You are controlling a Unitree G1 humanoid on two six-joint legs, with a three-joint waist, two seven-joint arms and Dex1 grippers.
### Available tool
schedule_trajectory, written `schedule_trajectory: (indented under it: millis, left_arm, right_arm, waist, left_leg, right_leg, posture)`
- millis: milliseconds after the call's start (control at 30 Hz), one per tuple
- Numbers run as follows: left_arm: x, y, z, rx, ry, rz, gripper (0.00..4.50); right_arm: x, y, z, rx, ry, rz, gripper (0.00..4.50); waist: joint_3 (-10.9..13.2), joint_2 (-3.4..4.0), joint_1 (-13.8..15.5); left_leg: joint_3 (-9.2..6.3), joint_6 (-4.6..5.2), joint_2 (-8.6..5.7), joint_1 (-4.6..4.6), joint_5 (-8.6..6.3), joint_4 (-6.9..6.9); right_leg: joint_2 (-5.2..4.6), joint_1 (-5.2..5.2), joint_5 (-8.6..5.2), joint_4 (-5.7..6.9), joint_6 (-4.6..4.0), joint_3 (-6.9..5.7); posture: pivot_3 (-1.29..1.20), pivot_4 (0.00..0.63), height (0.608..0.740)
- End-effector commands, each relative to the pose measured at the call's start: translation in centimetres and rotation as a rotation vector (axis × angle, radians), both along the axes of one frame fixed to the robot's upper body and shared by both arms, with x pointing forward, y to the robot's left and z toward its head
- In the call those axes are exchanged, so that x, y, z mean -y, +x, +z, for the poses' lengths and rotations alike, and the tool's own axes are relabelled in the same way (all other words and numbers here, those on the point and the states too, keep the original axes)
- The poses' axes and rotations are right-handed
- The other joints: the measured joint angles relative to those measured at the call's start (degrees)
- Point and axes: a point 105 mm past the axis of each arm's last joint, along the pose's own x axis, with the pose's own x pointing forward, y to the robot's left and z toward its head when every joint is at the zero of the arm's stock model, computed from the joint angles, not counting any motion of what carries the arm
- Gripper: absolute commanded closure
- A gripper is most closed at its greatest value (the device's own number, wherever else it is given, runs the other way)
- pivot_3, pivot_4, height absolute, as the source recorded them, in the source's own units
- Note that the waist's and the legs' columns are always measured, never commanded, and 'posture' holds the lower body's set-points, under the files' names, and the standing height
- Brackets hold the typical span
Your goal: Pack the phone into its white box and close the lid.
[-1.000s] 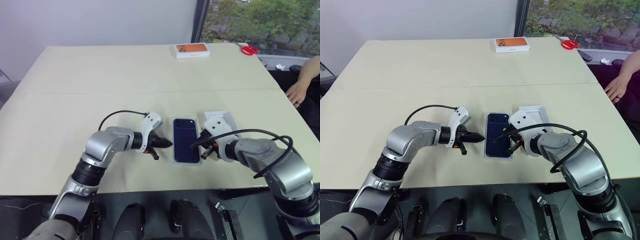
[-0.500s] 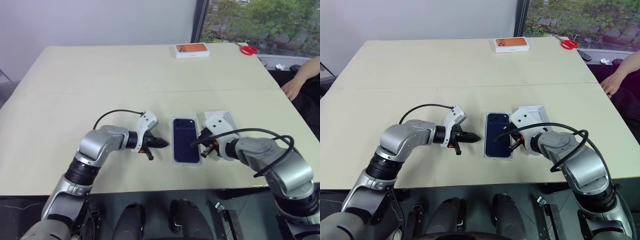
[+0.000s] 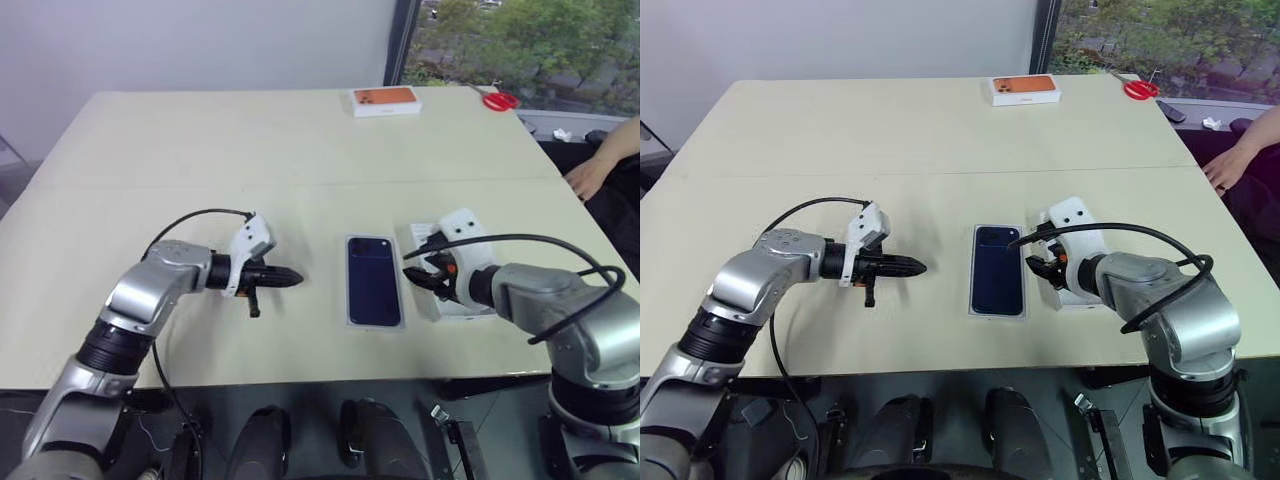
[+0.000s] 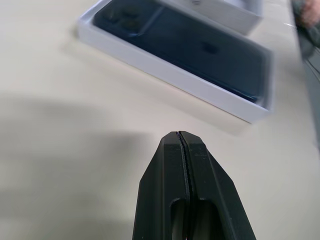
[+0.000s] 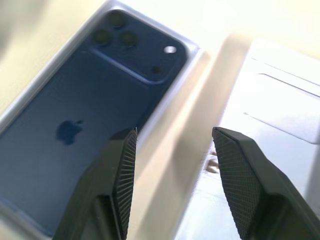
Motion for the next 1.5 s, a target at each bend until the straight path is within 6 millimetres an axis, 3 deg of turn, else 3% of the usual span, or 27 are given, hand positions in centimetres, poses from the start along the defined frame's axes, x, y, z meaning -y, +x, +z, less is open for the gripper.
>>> schedule_trajectory:
  millis: [33,333,567,667,767,900,1000,1100,1233,1333,1500]
  left_arm:
    - [-0.3,-1.2,0.9,0.079,-0.005,-0.124,4.50]
    - [-0.7,-2.7,0.9,0.217,-0.004,-0.265,4.50]
    - [-0.8,-2.4,0.5,0.237,0.014,-0.250,4.50]
    - [-0.8,-2.3,0.5,0.236,0.008,-0.242,4.50]
    - [-0.9,-2.2,0.6,0.237,0.005,-0.239,4.50]
    - [-0.9,-1.8,0.9,0.252,-0.007,-0.220,4.50]
    - [-2.0,-0.2,1.9,0.288,-0.044,-0.101,4.50]
    - [-3.3,1.1,2.8,0.313,-0.071,0.007,4.50]
    - [-5.8,3.4,3.2,0.355,-0.062,0.180,4.50]
    - [-6.6,4.5,3.4,0.365,-0.083,0.250,4.50]
    - [-5.9,4.7,3.5,0.373,-0.097,0.246,4.50]
  right_arm:
    - [0.4,0.4,0.6,0.027,0.031,-0.050,2.29]
    - [1.2,0.7,-1.1,-0.038,-0.009,-0.124,2.29]
    - [0.8,0.2,-2.6,-0.111,0.030,-0.130,2.29]
    - [0.9,0.1,-3.2,-0.137,0.044,-0.156,3.14]
    - [1.2,0.2,-3.3,-0.144,0.051,-0.187,4.43]
    - [1.2,0.7,-2.5,-0.125,0.067,-0.212,4.43]
    - [0.7,1.4,0.5,-0.027,0.095,-0.184,4.43]
    - [-1.1,1.5,3.4,0.038,0.206,-0.072,4.43]
    - [-6.2,-0.5,6.4,0.053,0.519,0.191,4.43]
    - [-10.0,-1.8,6.2,-0.107,0.812,0.189,4.43]
    - [-13.6,-2.1,5.3,-0.284,1.057,0.068,4.43]
  waist:
    - [0.00,0.00,-0.05]
    - [0.00,0.01,-0.09]
    - [0.00,0.01,-0.12]
    - [0.00,0.01,-0.12]
    - [0.00,0.00,-0.17]
    - [0.00,0.01,-0.18]
    - [0.03,0.06,-0.29]
    - [0.03,0.05,-0.25]
    - [0.03,0.05,-0.23]
    - [0.02,0.04,-0.26]
    - [0.02,0.03,-0.28]
  left_leg:
    - [0.00,0.01,0.00,0.00,-0.01,0.00]
    - [0.02,0.02,0.02,0.00,-0.01,0.00]
    - [0.02,0.03,0.04,0.00,-0.02,0.00]
    - [0.02,0.04,0.04,-0.01,-0.02,0.00]
    - [0.04,0.05,0.04,0.00,-0.03,0.00]
    - [0.04,0.05,0.10,0.00,-0.03,0.00]
    - [0.08,0.05,0.14,0.00,-0.03,0.00]
    - [0.15,0.05,0.28,0.00,-0.03,0.00]
    - [0.14,0.16,0.48,0.01,-0.09,-0.01]
    - [0.17,0.20,0.51,0.00,-0.11,-0.03]
    - [0.34,0.20,0.49,0.00,-0.11,0.04]
  right_leg:
    - [0.00,0.00,0.00,-0.02,0.00,0.00]
    - [0.01,0.00,0.00,-0.01,0.00,0.01]
    - [0.03,0.01,0.00,-0.01,0.01,0.01]
    - [0.03,0.01,0.00,-0.01,0.01,0.01]
    - [0.04,0.01,0.00,-0.02,0.01,0.02]
    - [0.10,0.01,0.00,-0.03,0.01,0.04]
    - [0.16,0.01,0.01,-0.06,0.01,0.08]
    - [0.33,-0.03,0.02,-0.11,0.00,0.16]
    - [0.52,-0.02,0.03,-0.15,-0.01,0.15]
    - [0.50,-0.02,0.03,-0.16,-0.02,0.15]
    - [0.46,-0.03,0.06,-0.17,-0.05,0.29]
  posture:
    - [0.00,0.150,0.740]
    - [0.00,0.150,0.740]
    - [0.00,0.150,0.740]
    - [0.00,0.150,0.740]
    - [0.00,0.150,0.740]
    - [0.00,0.150,0.740]
    - [0.00,0.150,0.740]
    - [0.00,0.150,0.740]
    - [0.00,0.150,0.740]
    - [0.00,0.150,0.740]
    - [0.00,0.150,0.740]
